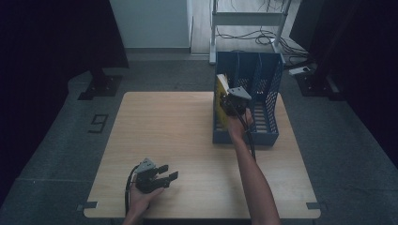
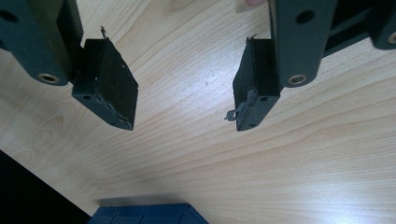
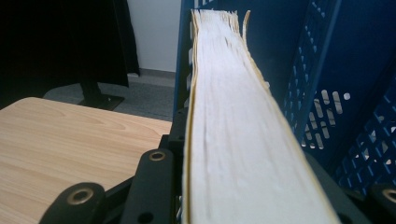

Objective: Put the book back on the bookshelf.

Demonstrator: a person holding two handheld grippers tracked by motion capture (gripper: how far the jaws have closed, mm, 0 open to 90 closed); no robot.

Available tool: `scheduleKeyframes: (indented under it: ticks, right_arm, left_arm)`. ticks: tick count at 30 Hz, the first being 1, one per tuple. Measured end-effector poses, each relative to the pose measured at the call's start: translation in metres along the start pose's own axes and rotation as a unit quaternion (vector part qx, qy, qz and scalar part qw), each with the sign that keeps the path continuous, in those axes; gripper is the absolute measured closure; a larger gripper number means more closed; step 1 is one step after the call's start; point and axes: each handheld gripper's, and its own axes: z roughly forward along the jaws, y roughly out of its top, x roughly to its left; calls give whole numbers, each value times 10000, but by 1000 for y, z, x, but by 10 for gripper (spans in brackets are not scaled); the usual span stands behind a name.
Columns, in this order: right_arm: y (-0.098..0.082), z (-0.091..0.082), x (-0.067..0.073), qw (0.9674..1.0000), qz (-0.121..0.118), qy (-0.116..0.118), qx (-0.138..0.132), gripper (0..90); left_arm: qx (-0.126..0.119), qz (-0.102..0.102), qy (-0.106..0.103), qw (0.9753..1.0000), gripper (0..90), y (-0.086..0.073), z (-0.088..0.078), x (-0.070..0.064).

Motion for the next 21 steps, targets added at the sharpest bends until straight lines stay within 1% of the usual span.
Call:
scheduleKeyframes:
  ticks: [3, 6, 12, 21]
  right_arm:
    - [2, 1, -3, 10000, 32, 22, 37, 676]
    - [2, 1, -5, 9999, 26, 8, 120, 701]
    - [2, -1, -6, 9997, -75, 22, 225, 736]
    - [3, -1, -4, 9997, -95, -43, 239, 745]
  left_arm:
    - [12, 3, 2, 10000, 398, 0, 1, 0]
    - [29, 4, 3, 10000, 397, -1, 2, -1]
    - [49, 20, -6, 10000, 396, -1, 3, -1]
    - [61, 15, -6, 10000, 395, -1, 3, -1]
